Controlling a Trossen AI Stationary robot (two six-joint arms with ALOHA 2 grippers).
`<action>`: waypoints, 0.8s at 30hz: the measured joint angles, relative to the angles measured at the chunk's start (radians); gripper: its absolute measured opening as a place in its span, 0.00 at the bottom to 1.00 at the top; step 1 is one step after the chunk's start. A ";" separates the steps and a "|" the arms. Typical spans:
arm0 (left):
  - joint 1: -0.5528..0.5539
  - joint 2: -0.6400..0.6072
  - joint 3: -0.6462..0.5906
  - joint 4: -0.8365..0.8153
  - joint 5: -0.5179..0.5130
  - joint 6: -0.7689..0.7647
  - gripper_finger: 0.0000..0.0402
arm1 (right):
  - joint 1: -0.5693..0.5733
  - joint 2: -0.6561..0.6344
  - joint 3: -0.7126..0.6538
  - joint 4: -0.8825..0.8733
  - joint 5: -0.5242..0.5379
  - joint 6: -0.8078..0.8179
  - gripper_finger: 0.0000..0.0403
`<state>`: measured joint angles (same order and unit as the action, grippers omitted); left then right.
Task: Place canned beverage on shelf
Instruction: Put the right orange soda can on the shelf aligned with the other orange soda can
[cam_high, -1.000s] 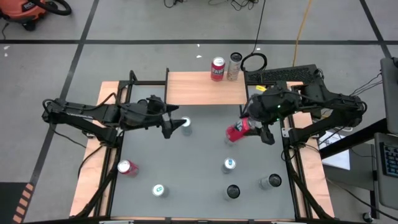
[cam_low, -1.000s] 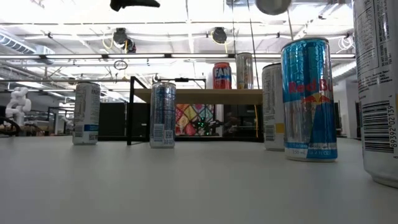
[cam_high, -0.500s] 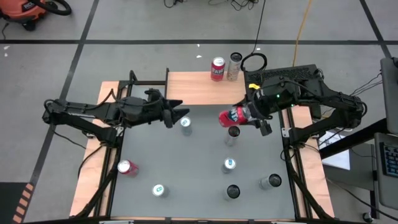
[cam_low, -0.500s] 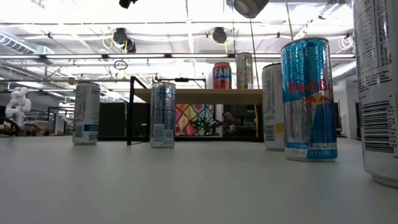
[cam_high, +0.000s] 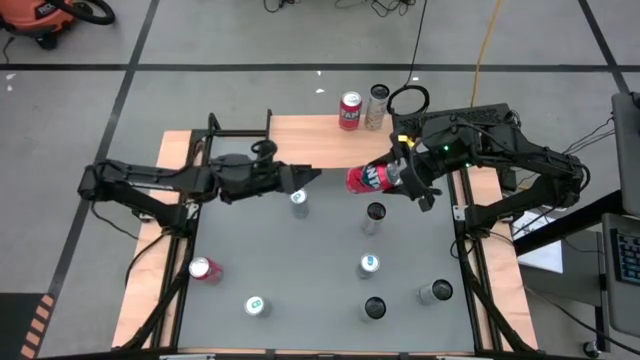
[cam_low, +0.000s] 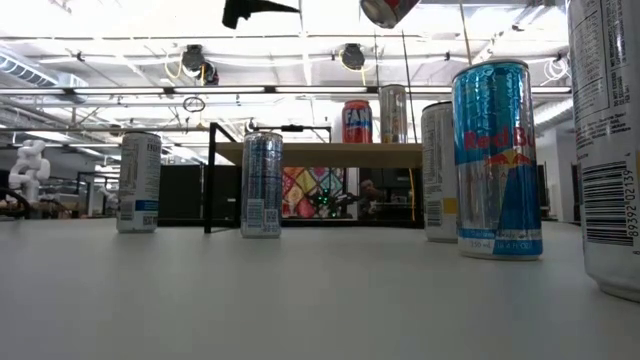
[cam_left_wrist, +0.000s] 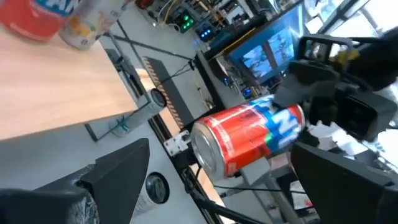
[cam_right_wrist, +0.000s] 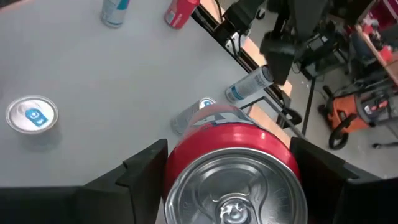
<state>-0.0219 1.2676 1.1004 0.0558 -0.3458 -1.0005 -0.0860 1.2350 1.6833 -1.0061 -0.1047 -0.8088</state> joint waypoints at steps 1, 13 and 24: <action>0.007 0.008 0.000 0.008 0.003 -0.009 0.98 | 0.000 0.000 0.000 0.000 0.000 -0.010 0.63; 0.069 0.026 0.000 0.193 0.002 0.362 0.98 | 0.000 0.001 0.000 0.041 0.005 -0.079 0.63; 0.068 0.026 0.000 0.219 0.067 0.771 0.98 | -0.001 0.044 -0.001 0.135 0.032 -0.021 0.63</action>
<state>0.0461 1.2934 1.1004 0.2747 -0.2787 -0.2296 -0.0872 1.2790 1.6821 -0.8713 -0.0731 -0.8295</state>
